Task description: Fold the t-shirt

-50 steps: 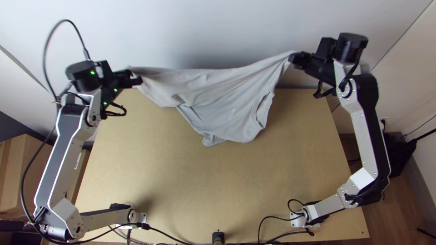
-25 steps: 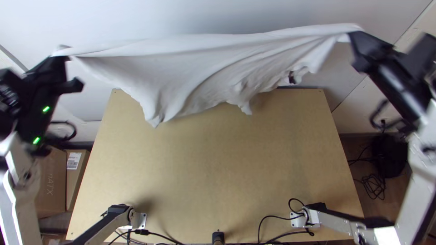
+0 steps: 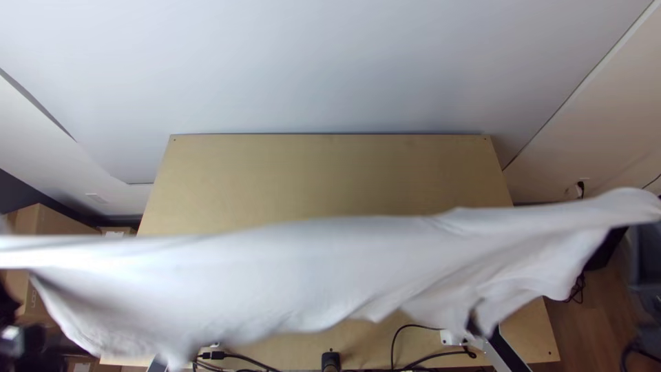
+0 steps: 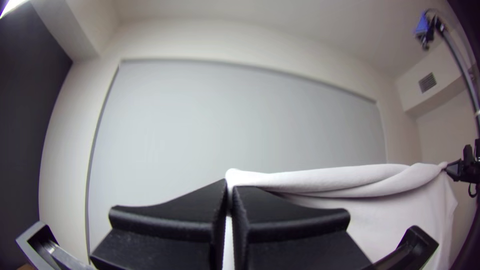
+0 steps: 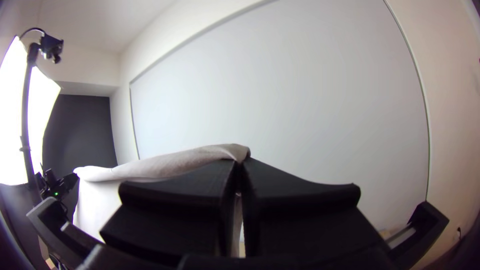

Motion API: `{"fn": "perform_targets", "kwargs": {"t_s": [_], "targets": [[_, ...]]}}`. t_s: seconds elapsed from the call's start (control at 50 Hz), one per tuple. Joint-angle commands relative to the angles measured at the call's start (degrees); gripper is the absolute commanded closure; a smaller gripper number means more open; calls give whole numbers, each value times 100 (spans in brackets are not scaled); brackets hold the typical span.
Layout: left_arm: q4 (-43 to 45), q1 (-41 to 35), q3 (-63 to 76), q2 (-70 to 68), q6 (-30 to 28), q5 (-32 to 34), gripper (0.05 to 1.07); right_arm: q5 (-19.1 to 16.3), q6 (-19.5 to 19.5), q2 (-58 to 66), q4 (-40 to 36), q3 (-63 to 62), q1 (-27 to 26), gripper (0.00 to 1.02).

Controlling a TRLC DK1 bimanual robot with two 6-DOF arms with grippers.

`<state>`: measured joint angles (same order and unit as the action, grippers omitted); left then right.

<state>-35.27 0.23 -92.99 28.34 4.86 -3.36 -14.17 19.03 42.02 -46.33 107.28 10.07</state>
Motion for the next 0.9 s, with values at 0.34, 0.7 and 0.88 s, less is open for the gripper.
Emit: {"fn": "perform_targets", "kwargs": {"t_s": [0.34, 0.7, 0.88], "targets": [[1066, -339, 4597, -452, 208, -7, 105, 222, 207, 623, 2295, -4497, 189, 100], [3913, -234, 6311, 2176, 683, 10, 105, 222, 198, 2908, 4483, -6228, 48, 100], [4704, -225, 5625, 4189, 858, 89, 105, 222, 189, 4341, 5098, -5578, -40, 100]]}}
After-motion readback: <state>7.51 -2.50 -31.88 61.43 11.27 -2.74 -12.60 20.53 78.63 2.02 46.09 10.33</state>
